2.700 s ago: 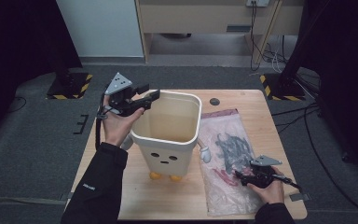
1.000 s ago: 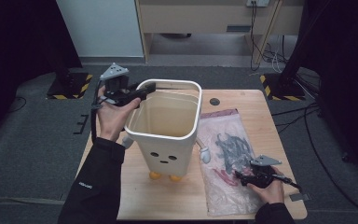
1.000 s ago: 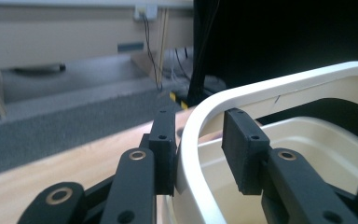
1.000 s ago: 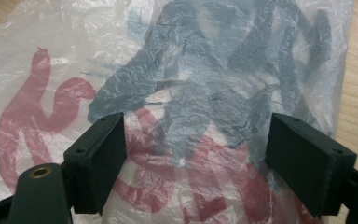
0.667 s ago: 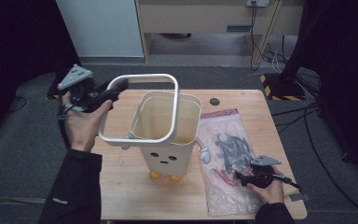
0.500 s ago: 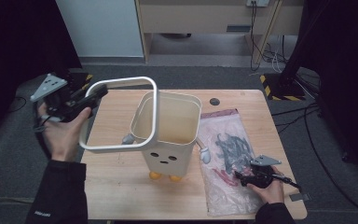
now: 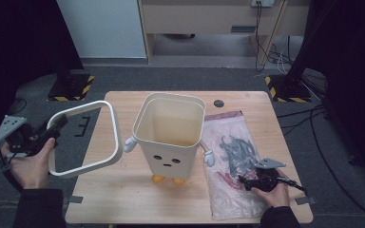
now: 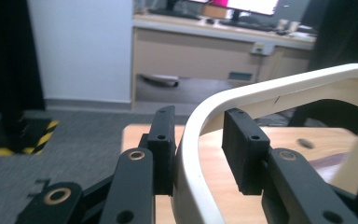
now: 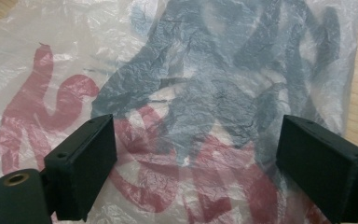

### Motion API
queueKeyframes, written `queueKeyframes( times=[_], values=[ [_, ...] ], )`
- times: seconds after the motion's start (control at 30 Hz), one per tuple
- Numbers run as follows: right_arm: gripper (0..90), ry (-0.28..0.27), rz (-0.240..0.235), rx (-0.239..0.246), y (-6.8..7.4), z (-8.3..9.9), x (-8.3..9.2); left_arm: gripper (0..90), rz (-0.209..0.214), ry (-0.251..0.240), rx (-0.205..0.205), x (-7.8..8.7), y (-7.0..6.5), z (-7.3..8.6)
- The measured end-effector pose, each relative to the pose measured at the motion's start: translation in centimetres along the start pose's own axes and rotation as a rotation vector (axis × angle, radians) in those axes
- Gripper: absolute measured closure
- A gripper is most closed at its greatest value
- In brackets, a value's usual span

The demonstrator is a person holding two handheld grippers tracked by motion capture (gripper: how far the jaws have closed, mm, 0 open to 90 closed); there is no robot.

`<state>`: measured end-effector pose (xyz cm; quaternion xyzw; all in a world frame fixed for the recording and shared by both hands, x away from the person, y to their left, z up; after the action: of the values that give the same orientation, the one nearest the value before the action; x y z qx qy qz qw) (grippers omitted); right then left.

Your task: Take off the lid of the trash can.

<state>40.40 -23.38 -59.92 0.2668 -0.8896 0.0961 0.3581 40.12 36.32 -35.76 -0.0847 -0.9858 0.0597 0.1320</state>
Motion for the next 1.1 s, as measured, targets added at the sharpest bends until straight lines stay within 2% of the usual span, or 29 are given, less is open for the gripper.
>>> queueKeyframes(
  times=[0.2,0.27,0.33,0.4,0.5,0.63,0.67,0.7,0.83,0.93,1.03,1.1],
  values=[
    [6.7,0.013,-0.002,0.001,0.0,0.1,-0.1,64.9,-0.067,0.064,0.045,-1.0,2.5,5.9],
    [5.1,0.013,-0.009,-0.005,0.1,0.0,-0.1,64.8,-0.069,0.082,0.055,-1.4,2.5,7.6],
    [3.1,0.023,-0.006,0.008,0.1,0.1,-0.2,64.9,-0.08,0.108,0.047,-1.9,2.5,9.1],
    [2.2,0.025,-0.009,0.0,0.2,0.2,-0.2,64.9,-0.097,0.129,0.034,-2.4,2.5,10.7],
    [0.8,0.03,-0.027,0.019,0.4,0.3,-0.1,64.9,-0.111,0.155,0.033,-3.1,2.5,13.0],
    [1.4,0.031,-0.026,0.014,0.4,0.3,-0.1,64.8,-0.106,0.183,0.04,-4.0,2.4,16.0],
    [2.0,0.03,-0.024,0.014,0.3,0.3,0.0,64.8,-0.103,0.207,0.035,-4.3,2.4,16.7],
    [2.9,0.028,-0.022,0.013,0.3,0.3,0.0,64.8,-0.1,0.234,0.025,-4.5,2.4,17.3],
    [10.0,0.007,-0.015,-0.005,0.1,0.1,0.1,64.5,-0.093,0.276,-0.011,-5.4,2.2,19.0],
    [18.8,-0.006,-0.01,-0.012,-0.1,0.1,0.4,64.4,-0.1,0.302,-0.032,-5.7,2.3,20.0],
    [24.5,-0.017,0.003,-0.04,-0.5,-0.1,0.8,64.1,-0.096,0.313,-0.029,-5.7,2.4,20.5],
    [27.0,-0.046,0.028,-0.051,-1.1,-0.5,1.3,63.6,-0.093,0.313,-0.017,-5.6,2.4,20.7]
  ],
)
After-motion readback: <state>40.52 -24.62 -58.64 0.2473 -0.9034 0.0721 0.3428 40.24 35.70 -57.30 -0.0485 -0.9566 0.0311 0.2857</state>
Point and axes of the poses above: each handheld gripper's, and its own axes: x roughly backward along the jaws, z roughly out of its underside, y roughly to its left, the point moved 9 cm from there along -x, roughly forward along the jaws, and after that the axes turned 1 degree about -x, right-handed, at the moved point
